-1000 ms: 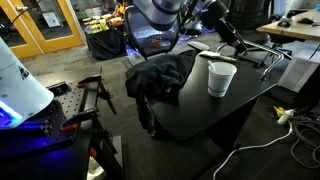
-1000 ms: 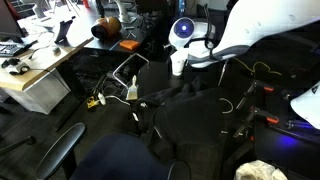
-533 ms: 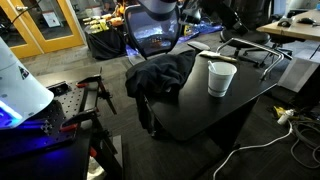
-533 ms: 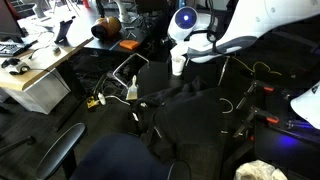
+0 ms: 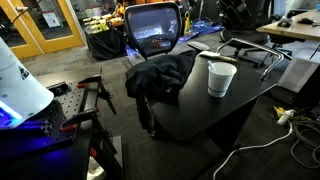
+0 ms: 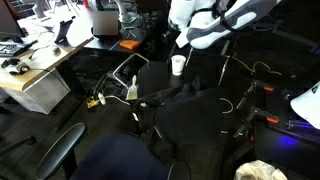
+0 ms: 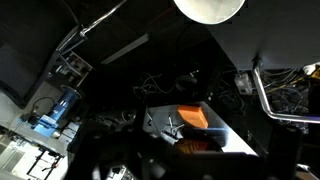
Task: Put the blue pen inside the white cup
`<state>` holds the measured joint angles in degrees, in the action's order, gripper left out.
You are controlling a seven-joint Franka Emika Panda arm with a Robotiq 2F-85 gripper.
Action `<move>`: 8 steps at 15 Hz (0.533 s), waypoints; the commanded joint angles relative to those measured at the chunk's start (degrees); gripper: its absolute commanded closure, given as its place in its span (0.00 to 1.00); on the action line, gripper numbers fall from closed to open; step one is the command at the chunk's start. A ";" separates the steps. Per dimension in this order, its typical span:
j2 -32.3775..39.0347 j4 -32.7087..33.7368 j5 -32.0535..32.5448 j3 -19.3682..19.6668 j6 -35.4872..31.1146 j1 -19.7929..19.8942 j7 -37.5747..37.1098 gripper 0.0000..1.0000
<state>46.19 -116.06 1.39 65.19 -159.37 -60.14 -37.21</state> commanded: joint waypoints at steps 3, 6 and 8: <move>-13.63 0.05 3.48 -5.47 10.76 3.90 12.88 0.00; -18.55 0.56 6.60 -10.07 15.07 7.70 16.36 0.00; -21.84 0.70 8.82 -14.68 17.19 11.70 18.22 0.00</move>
<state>31.39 -115.57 6.71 56.80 -146.27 -54.07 -22.61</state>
